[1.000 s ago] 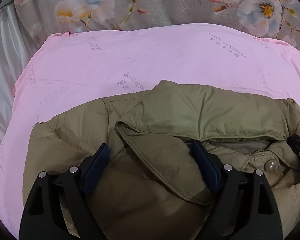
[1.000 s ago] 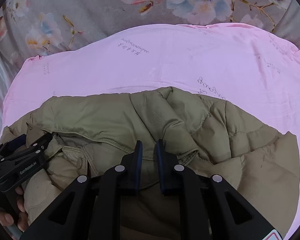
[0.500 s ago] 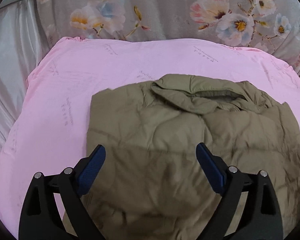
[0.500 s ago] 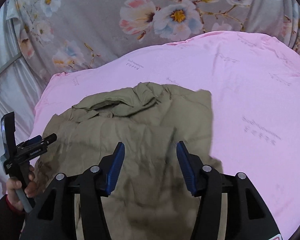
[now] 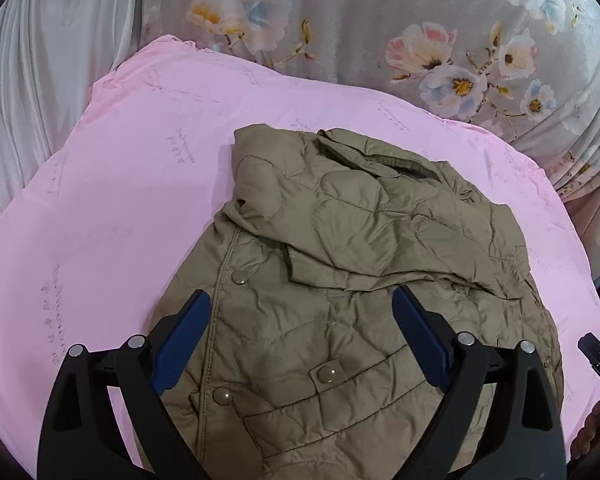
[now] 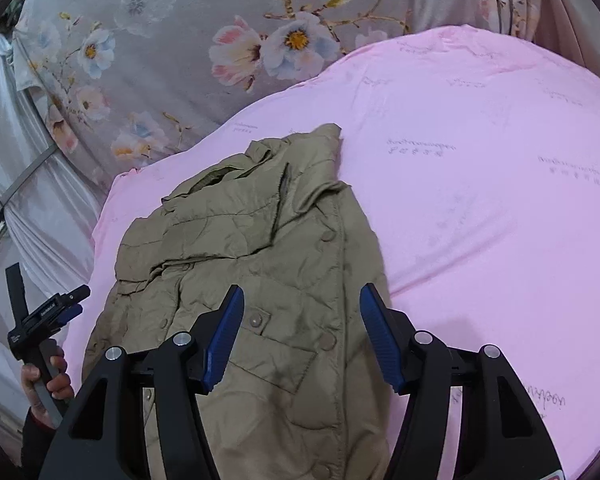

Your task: Fold large clothes

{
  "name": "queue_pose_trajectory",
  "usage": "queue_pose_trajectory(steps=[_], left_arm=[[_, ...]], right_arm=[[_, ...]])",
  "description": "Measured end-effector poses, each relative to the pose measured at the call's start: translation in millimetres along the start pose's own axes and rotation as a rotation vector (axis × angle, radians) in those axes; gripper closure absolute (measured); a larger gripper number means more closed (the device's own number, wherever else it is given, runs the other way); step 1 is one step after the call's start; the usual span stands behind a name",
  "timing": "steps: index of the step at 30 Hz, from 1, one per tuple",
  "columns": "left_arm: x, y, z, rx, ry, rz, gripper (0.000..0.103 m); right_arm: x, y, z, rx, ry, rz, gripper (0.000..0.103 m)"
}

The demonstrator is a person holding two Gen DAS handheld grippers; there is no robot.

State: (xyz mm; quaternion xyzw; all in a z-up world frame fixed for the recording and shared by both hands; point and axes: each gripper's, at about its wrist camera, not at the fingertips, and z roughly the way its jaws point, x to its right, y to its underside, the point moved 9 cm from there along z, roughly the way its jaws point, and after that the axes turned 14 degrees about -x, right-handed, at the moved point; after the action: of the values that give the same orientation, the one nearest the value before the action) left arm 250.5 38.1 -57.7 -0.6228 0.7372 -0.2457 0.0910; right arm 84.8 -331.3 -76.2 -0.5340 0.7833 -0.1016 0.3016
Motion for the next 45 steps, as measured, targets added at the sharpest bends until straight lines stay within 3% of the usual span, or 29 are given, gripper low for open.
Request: queue_pose_trajectory(steps=[4, 9, 14, 18, 21, 24, 28, 31, 34, 36, 37, 39, 41, 43, 45], left_arm=[[14, 10, 0, 0.005, -0.063, 0.056, 0.014], [12, 49, 11, -0.054, -0.062, 0.079, 0.014], [-10, 85, 14, -0.102, -0.063, 0.034, 0.014], [-36, 112, -2, -0.11, -0.05, -0.013, 0.014], [-57, 129, -18, -0.098, -0.058, -0.057, 0.013], [-77, 153, -27, -0.145, 0.004, -0.13, 0.013], [-90, 184, -29, -0.222, 0.148, -0.235, 0.013], [-81, 191, -41, -0.21, 0.214, -0.234, 0.013], [-58, 194, -41, -0.241, 0.363, -0.242, 0.013], [-48, 196, -34, -0.255, 0.366, -0.243, 0.014], [-45, 196, -33, -0.249, 0.352, -0.234, 0.016], [-39, 196, -34, -0.238, 0.337, -0.216, 0.034], [-38, 194, -37, -0.226, 0.32, -0.207, 0.065], [-40, 191, -49, -0.192, 0.306, -0.185, 0.083], [-41, 186, -70, -0.139, 0.321, -0.16, 0.09]], right_arm=[[-43, 3, 17, 0.001, 0.103, -0.136, 0.055], [-69, 38, 34, -0.045, 0.093, -0.212, 0.055], [-54, 75, 26, -0.078, 0.105, -0.196, 0.053], [-21, 102, -1, -0.086, 0.165, -0.182, 0.04], [5, 123, -19, -0.121, 0.198, -0.158, 0.036], [29, 148, -30, -0.192, 0.164, -0.111, 0.033], [39, 183, -30, -0.282, 0.031, -0.007, 0.033], [34, 192, -34, -0.257, -0.023, 0.019, 0.032], [23, 191, -31, -0.245, -0.096, 0.032, 0.032], [17, 190, -26, -0.235, -0.146, 0.055, 0.044], [18, 188, -24, -0.229, -0.143, 0.061, 0.049], [17, 187, -22, -0.224, -0.142, 0.057, 0.075], [12, 182, -28, -0.193, -0.17, 0.061, 0.086], [4, 176, -43, -0.141, -0.176, 0.037, 0.09], [-9, 168, -66, -0.067, -0.199, -0.004, 0.092]])
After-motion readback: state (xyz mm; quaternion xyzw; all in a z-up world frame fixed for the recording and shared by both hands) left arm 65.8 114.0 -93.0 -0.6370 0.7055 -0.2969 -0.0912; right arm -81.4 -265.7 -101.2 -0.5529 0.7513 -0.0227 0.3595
